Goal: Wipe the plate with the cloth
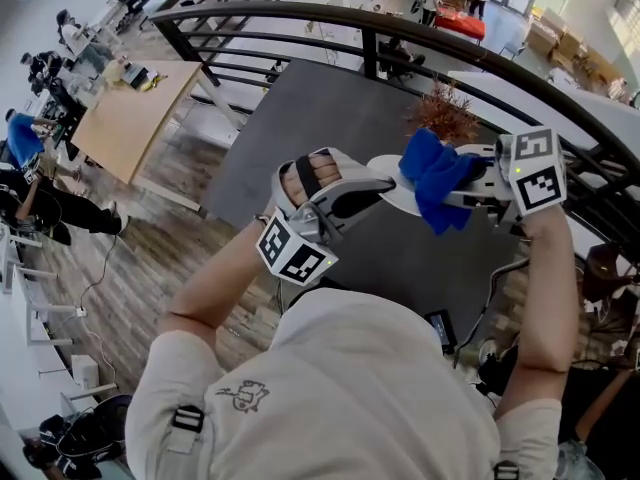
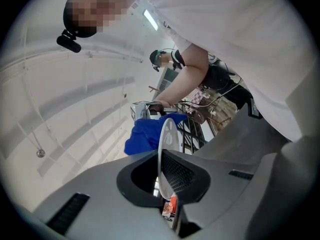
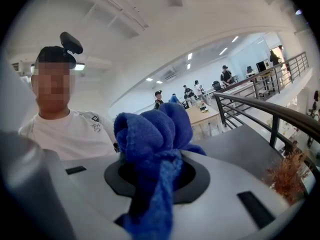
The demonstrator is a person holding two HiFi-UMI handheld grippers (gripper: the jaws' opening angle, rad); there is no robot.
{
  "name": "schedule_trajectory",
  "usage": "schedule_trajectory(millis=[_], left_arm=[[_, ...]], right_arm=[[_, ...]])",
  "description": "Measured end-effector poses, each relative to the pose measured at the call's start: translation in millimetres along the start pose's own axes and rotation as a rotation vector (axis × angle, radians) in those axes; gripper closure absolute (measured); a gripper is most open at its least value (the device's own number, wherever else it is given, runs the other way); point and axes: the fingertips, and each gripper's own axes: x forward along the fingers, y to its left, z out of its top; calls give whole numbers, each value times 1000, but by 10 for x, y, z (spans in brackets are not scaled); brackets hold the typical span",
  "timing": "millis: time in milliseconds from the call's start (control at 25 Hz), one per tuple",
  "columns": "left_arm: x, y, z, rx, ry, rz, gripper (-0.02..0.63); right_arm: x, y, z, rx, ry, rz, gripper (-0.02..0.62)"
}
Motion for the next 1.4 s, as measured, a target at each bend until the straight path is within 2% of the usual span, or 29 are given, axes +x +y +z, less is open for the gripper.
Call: schedule_trajectory(millis=[240,480,720,920,1120,1280,1400], left_arm=[[101,-77,264,18,-52,-13,589],[141,-78,518,51,-89,-4,589],[9,-74,441,70,-49,13,588],[-62,85,112,47,14,45,586],[-92,156,-121,10,42,49,586],[43,12,-46,18,21,11,588],[143,-47,53,31,-10,-16,588]], right_arm=[[181,49,66,-29,72,39,492],[190,-295,-4,48,100,12,492],[21,-572,-228,137,54,-43,492],[-256,-579,-267,167,-35,-40,492],[-273,-317,-146,106,-67,-32,492],[-61,-19,-42,19,-19,9,492],[111,99,43,-35,37,9,492]])
